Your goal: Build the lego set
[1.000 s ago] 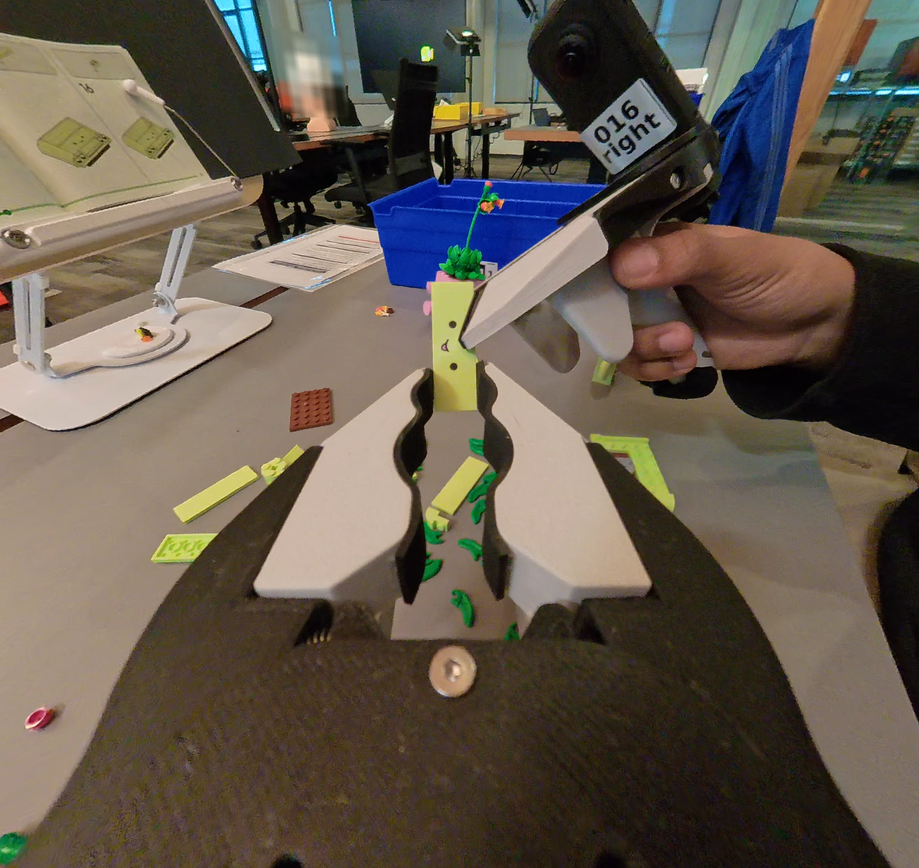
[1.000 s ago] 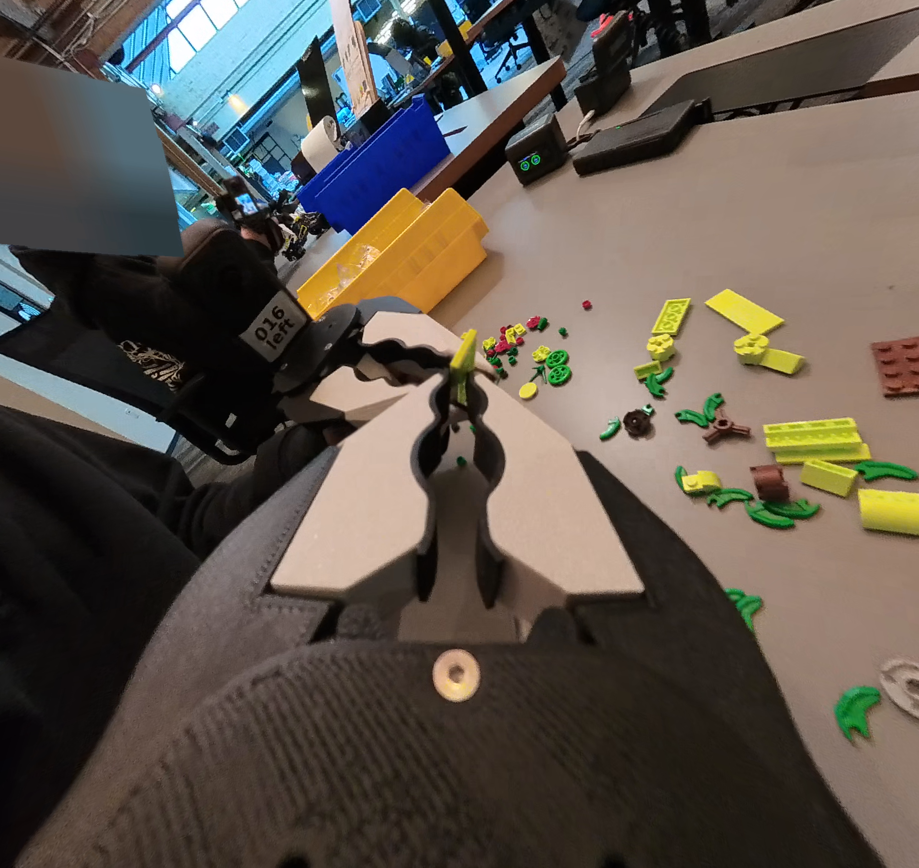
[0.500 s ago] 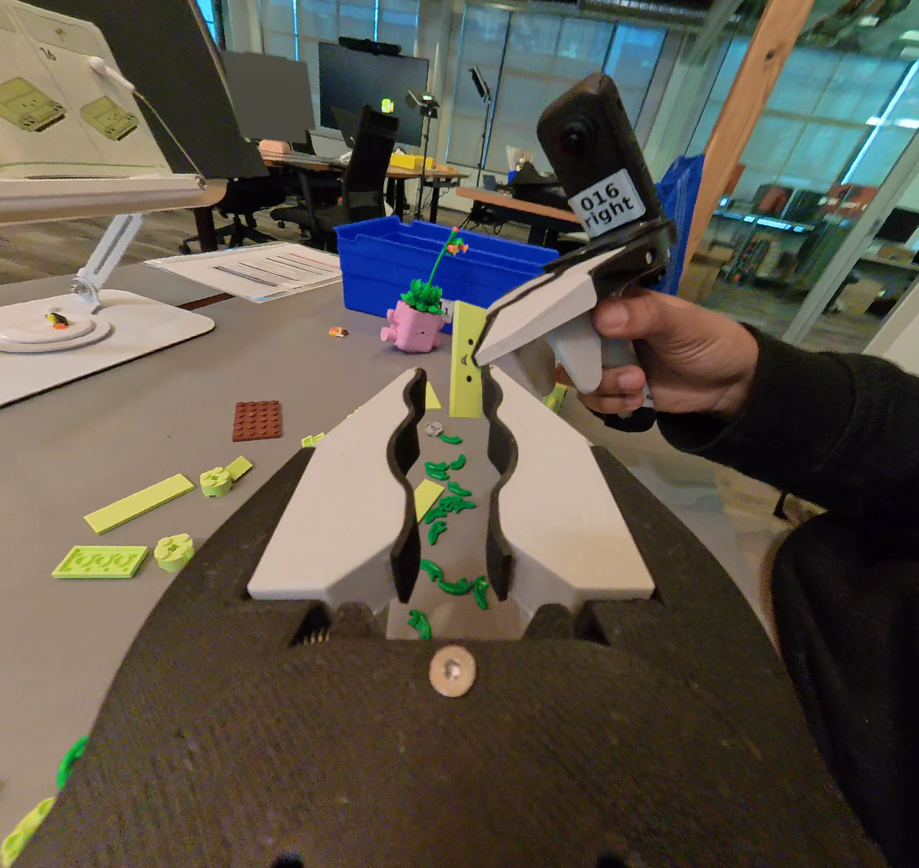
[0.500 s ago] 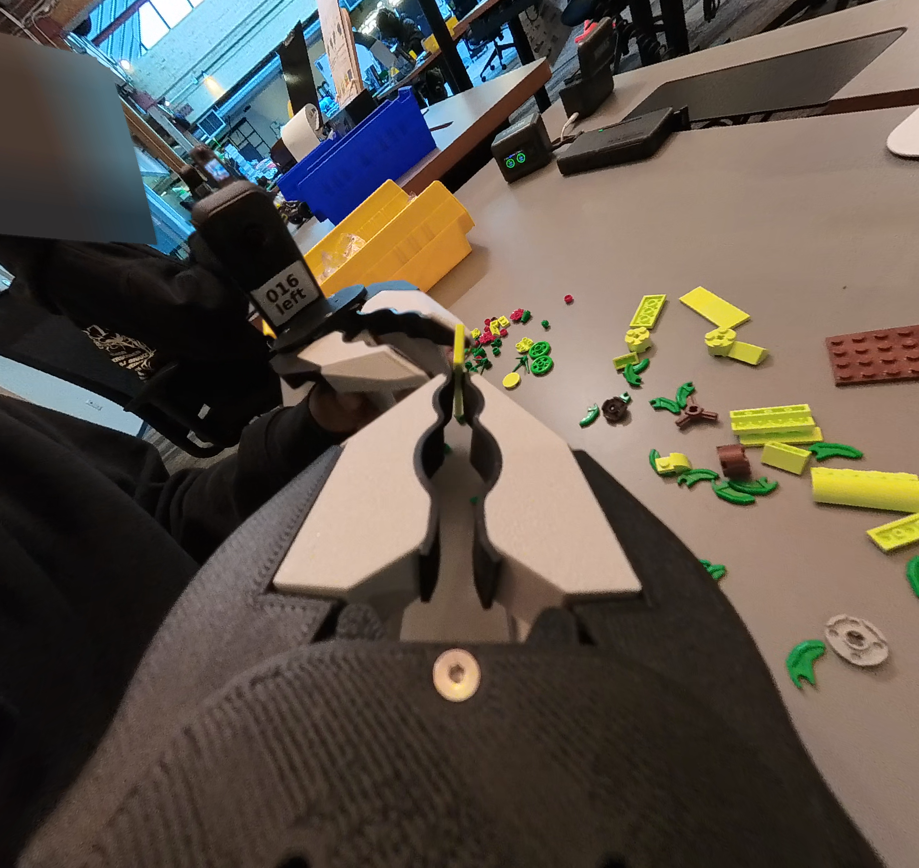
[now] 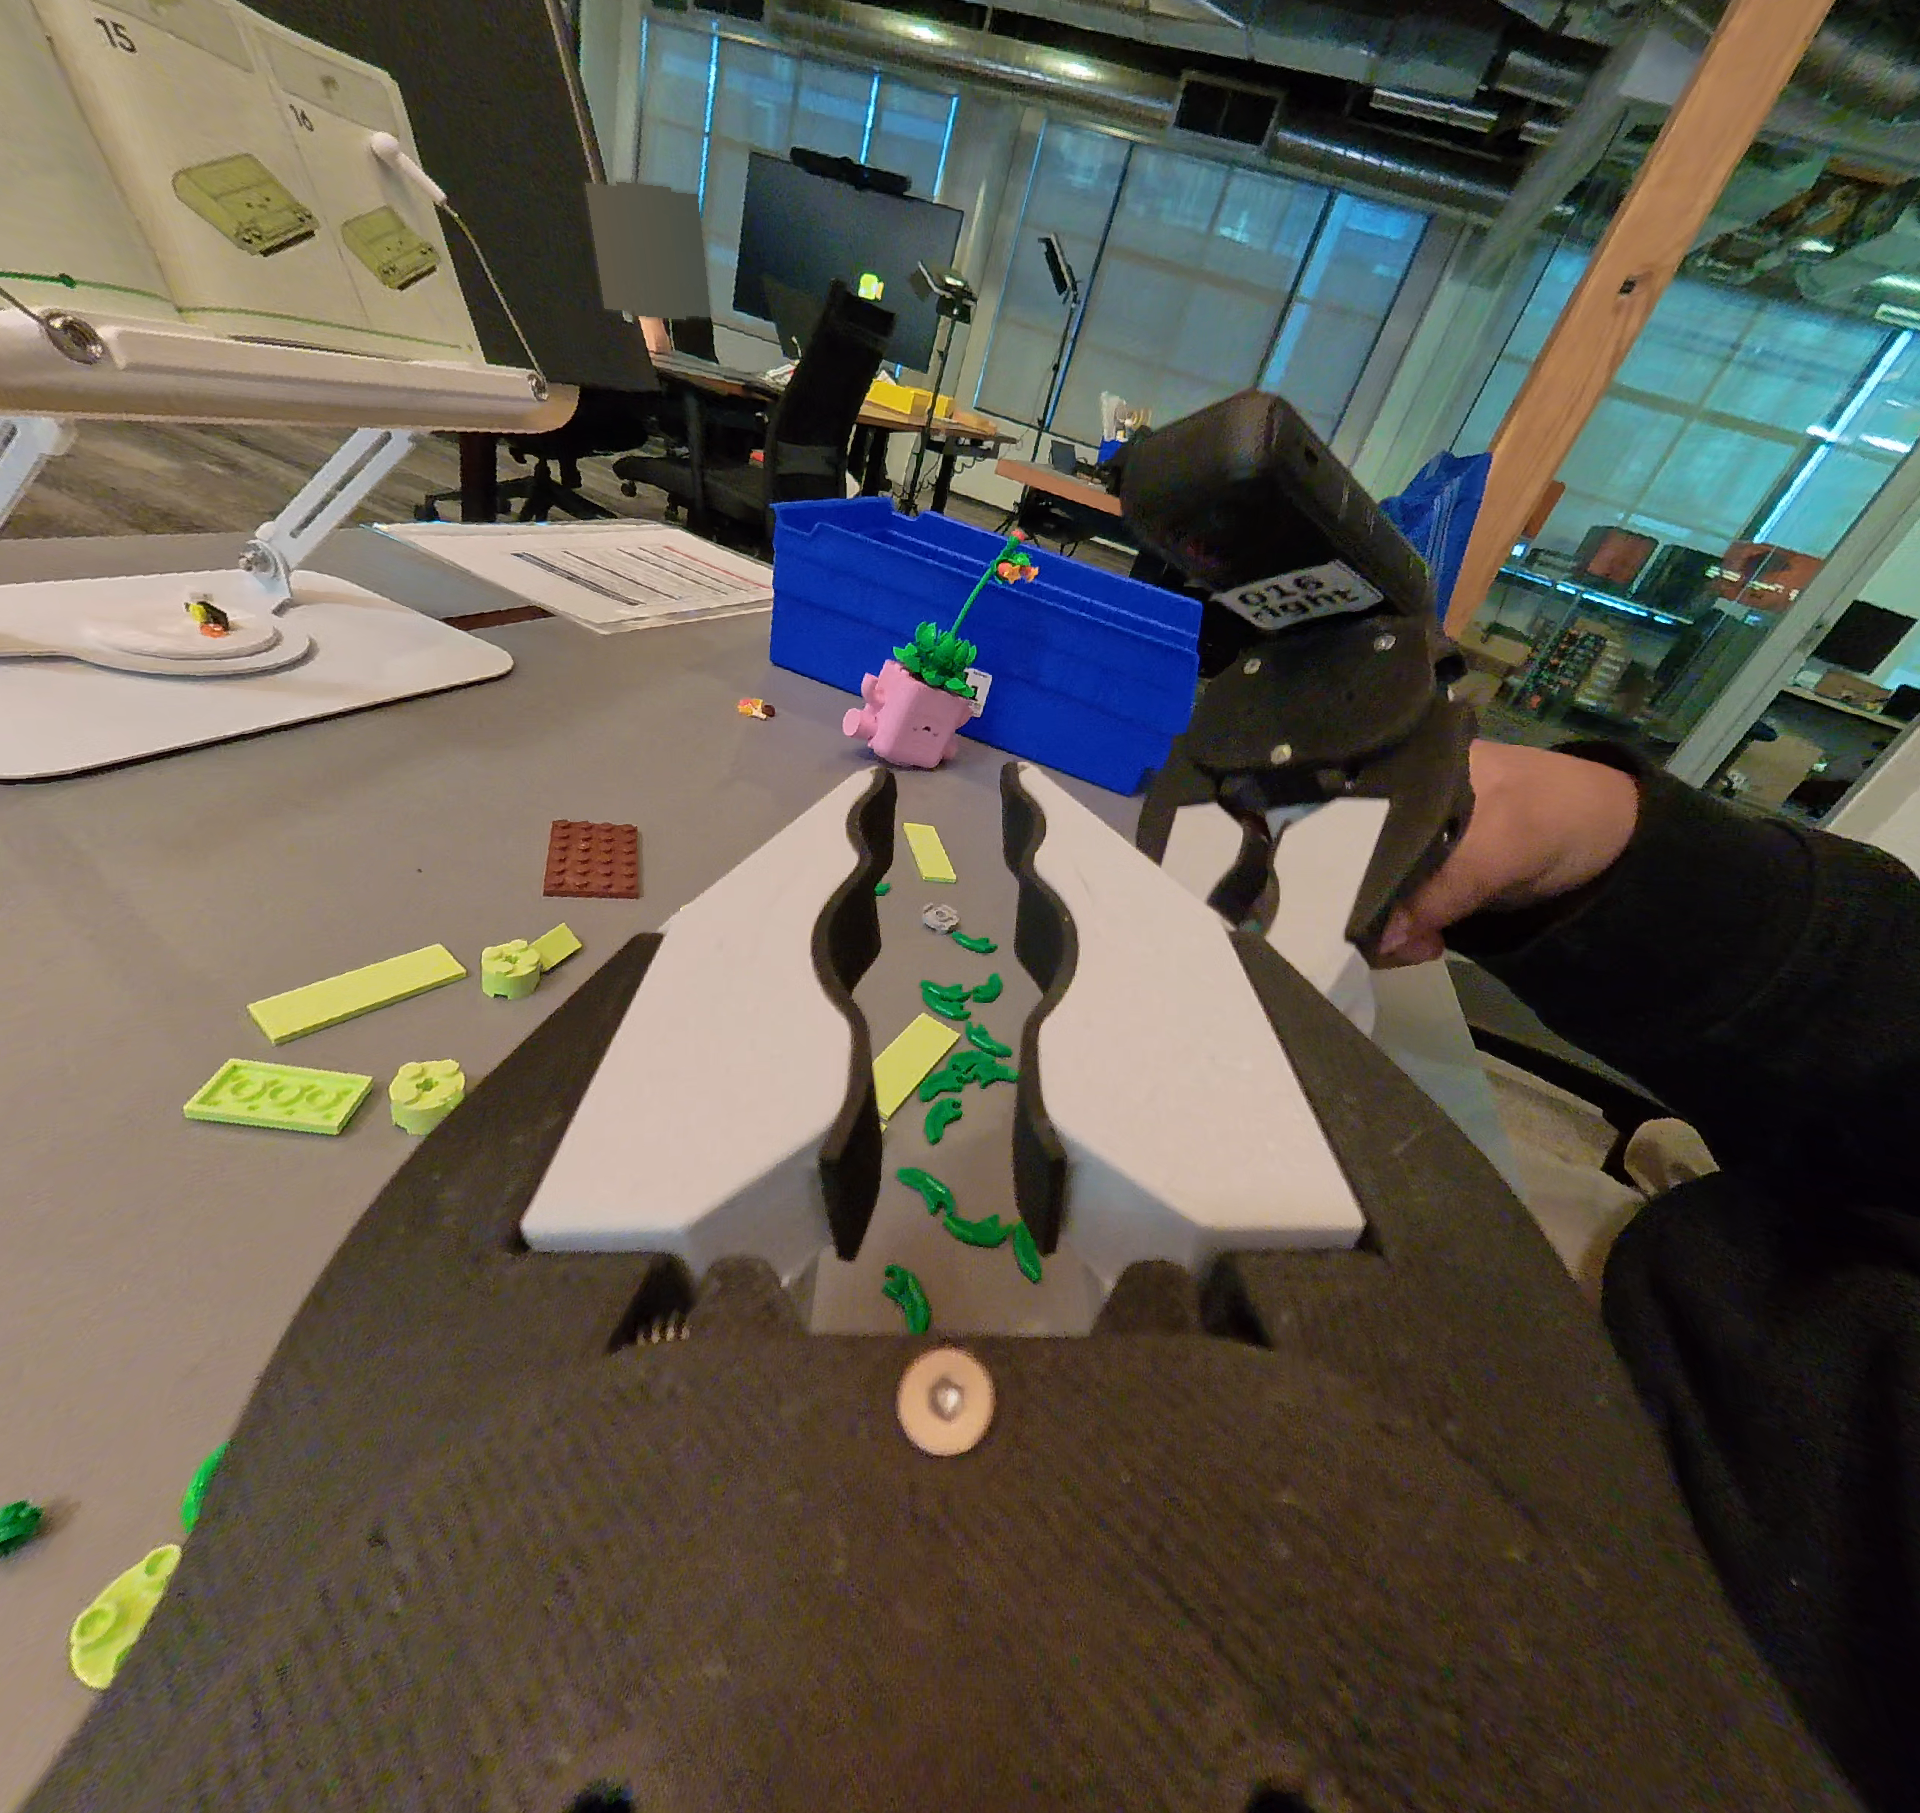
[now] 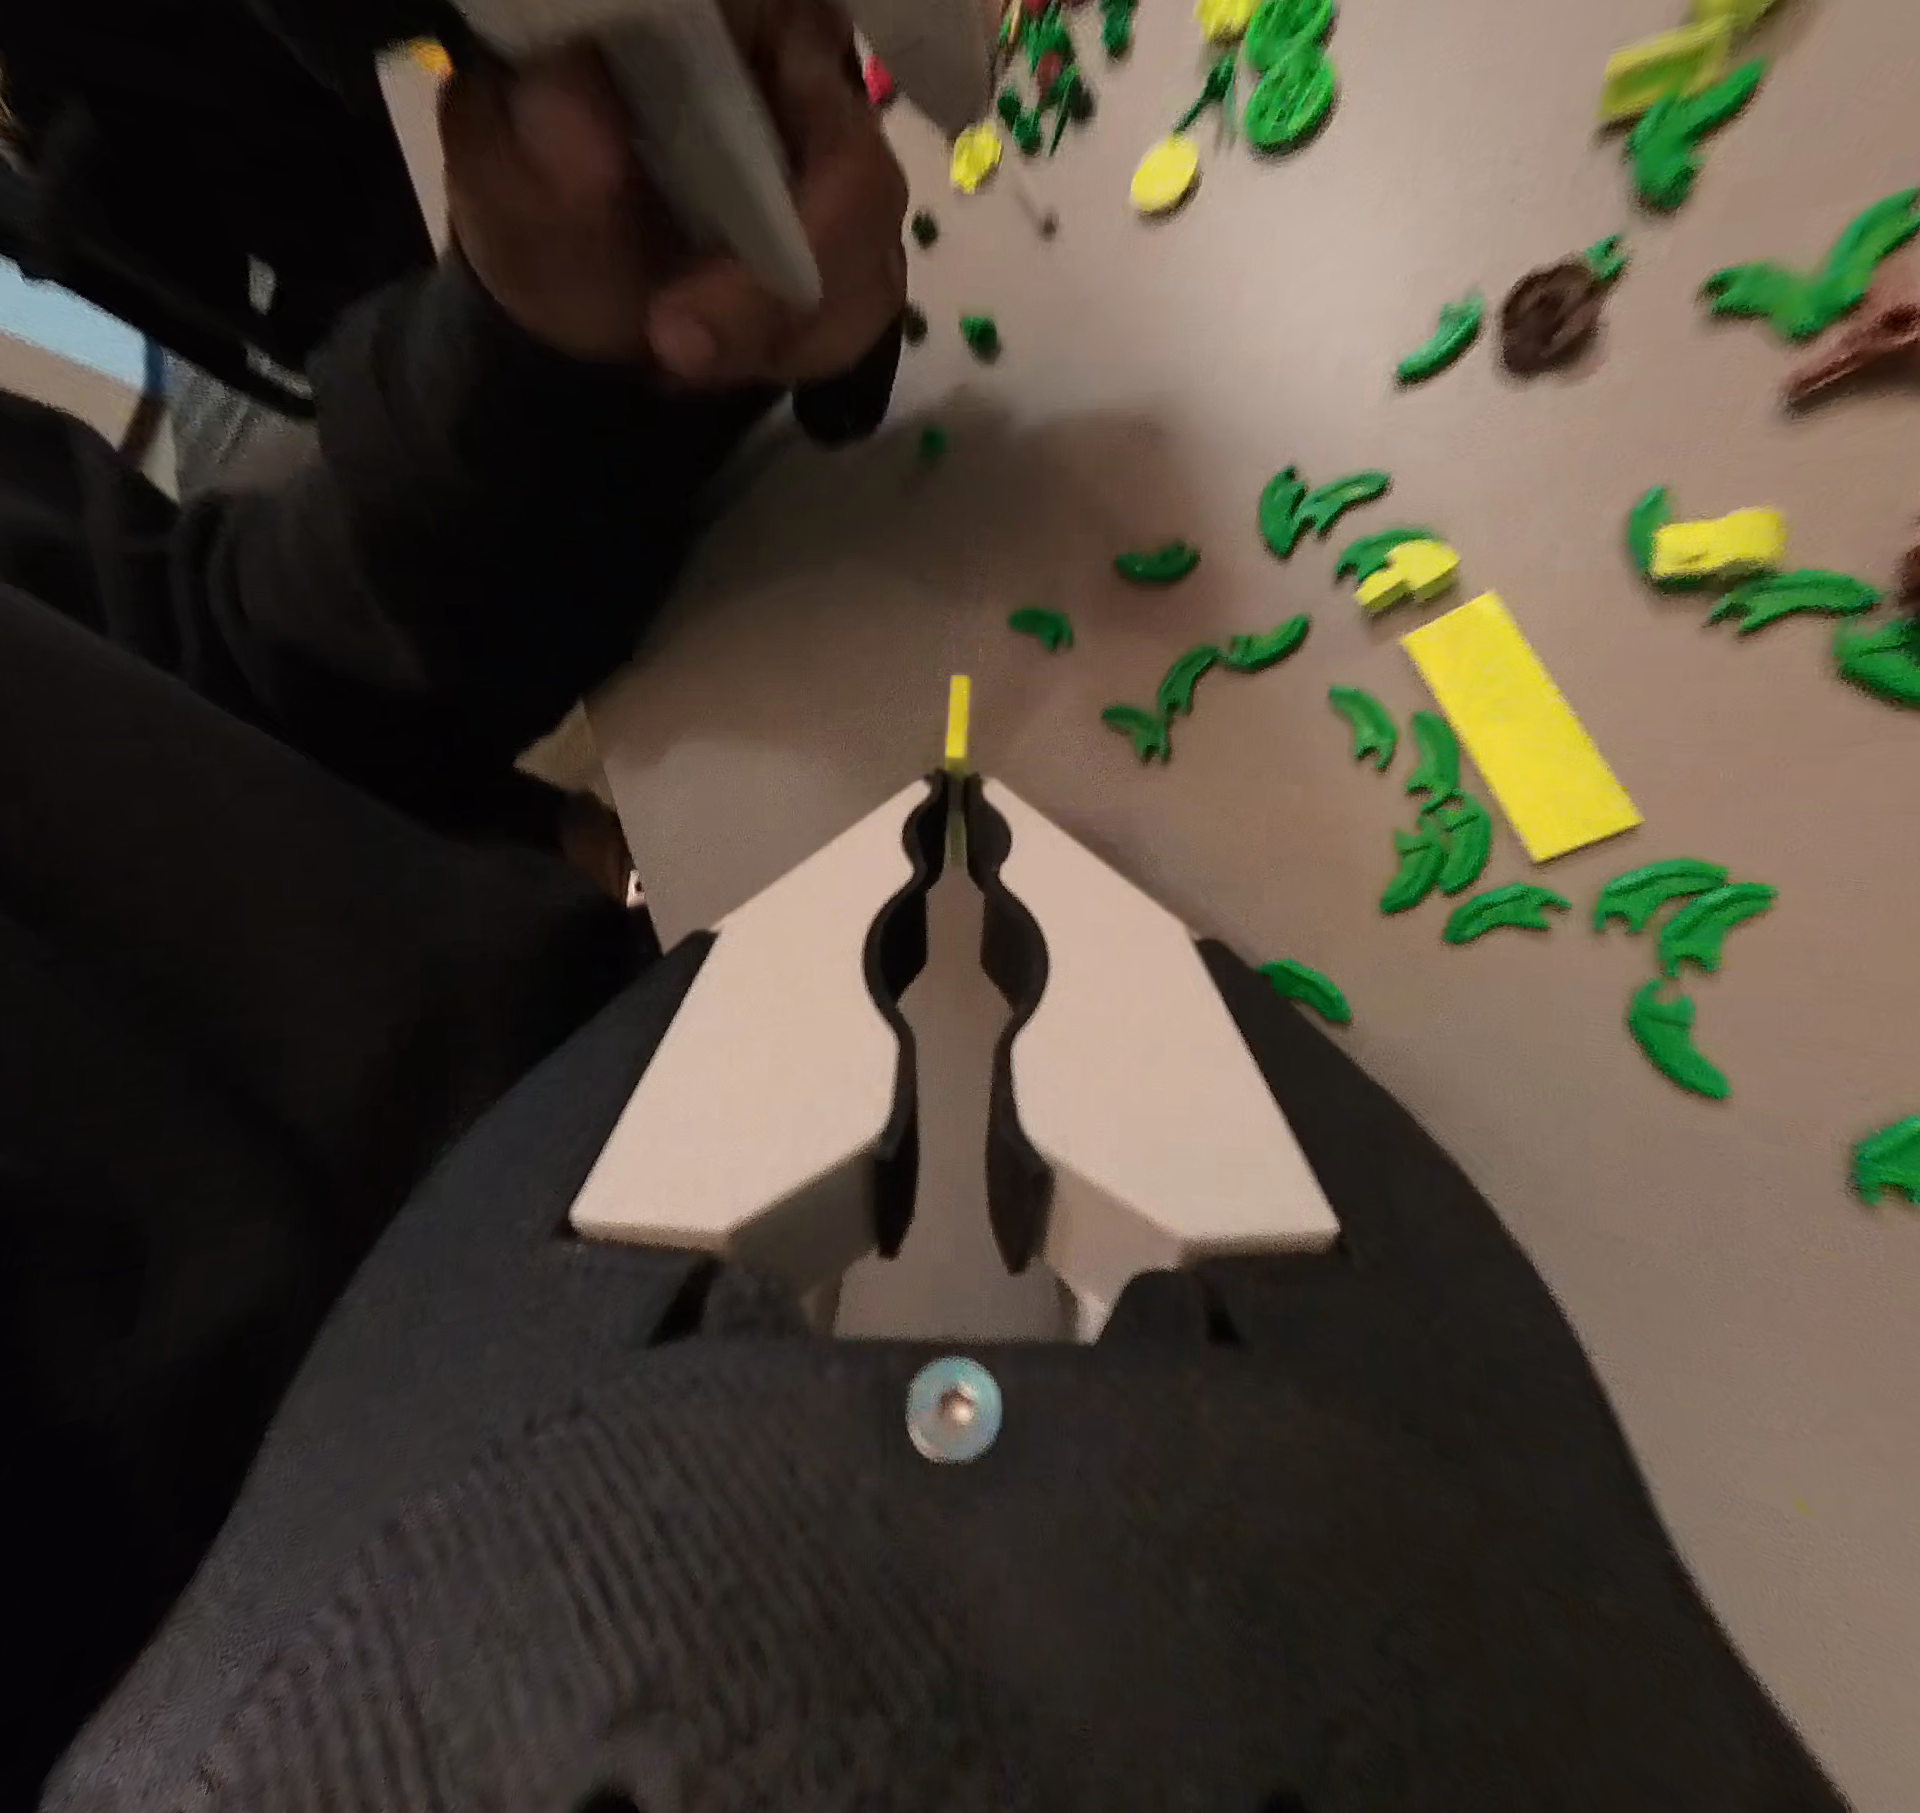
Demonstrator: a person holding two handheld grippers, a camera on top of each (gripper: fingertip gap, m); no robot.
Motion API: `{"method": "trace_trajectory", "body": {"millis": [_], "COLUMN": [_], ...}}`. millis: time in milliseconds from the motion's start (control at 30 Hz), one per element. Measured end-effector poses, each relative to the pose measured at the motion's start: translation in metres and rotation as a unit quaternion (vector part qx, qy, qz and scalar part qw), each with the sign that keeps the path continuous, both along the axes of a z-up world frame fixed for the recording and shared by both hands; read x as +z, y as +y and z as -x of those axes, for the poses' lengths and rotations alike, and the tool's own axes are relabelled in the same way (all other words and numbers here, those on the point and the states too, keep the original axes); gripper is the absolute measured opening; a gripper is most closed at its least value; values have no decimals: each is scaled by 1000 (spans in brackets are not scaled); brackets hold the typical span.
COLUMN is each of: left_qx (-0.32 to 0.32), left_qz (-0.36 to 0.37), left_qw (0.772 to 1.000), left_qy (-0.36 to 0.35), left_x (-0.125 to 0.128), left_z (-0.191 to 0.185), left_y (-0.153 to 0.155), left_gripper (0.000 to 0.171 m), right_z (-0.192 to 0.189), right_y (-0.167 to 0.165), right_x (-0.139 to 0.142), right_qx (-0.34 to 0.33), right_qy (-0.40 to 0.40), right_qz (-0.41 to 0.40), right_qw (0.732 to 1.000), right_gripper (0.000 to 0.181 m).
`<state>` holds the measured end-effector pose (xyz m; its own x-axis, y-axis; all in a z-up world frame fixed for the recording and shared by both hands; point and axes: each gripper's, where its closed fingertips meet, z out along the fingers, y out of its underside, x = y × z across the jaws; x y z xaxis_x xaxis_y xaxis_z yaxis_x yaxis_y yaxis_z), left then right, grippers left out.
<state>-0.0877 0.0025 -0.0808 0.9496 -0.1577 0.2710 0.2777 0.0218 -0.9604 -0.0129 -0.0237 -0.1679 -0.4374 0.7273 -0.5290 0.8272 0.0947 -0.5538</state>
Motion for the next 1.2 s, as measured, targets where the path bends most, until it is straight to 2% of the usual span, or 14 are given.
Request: {"method": "trace_trajectory", "body": {"millis": [133,333,400,500,567,667,867,1000,1200], "left_qx": [-5,-84,-102,-93,-84,-89,-88,-120,-144], "left_qz": [5,44,51,53,47,42,28,34,54], "left_qw": [1000,995,993,994,995,995,995,991,988], "left_qy": [-2,-37,-34,-8,-2,-11,-23,-37,-31], "left_x": [-2,-17,-19,-20,-18,-16,-11,-12,-21], "left_z": [-2,-23,-31,-34,-33,-34,-31,-39,-49], "left_y": [1,6,7,10,11,11,8,7,8], "left_gripper": [18,28,35,35,35,35,35,36,37], "right_z": [-8,1,12,34,34,27,18,13,13], "right_y": [-8,4,15,44,52,54,47,37,40], "right_x": [-12,7,17,51,67,67,47,40,43], "right_qx": [22,-5,-23,-102,-118,-104,-46,-21,-29], "right_qy": [-25,25,83,223,251,241,231,207,211], "right_qz": [-7,10,-27,-100,-99,-102,-171,-139,-132], "right_qw": [999,1000,996,964,956,960,957,968,968], "right_gripper": [1,0,0,0,0,0,1,0,0]}}
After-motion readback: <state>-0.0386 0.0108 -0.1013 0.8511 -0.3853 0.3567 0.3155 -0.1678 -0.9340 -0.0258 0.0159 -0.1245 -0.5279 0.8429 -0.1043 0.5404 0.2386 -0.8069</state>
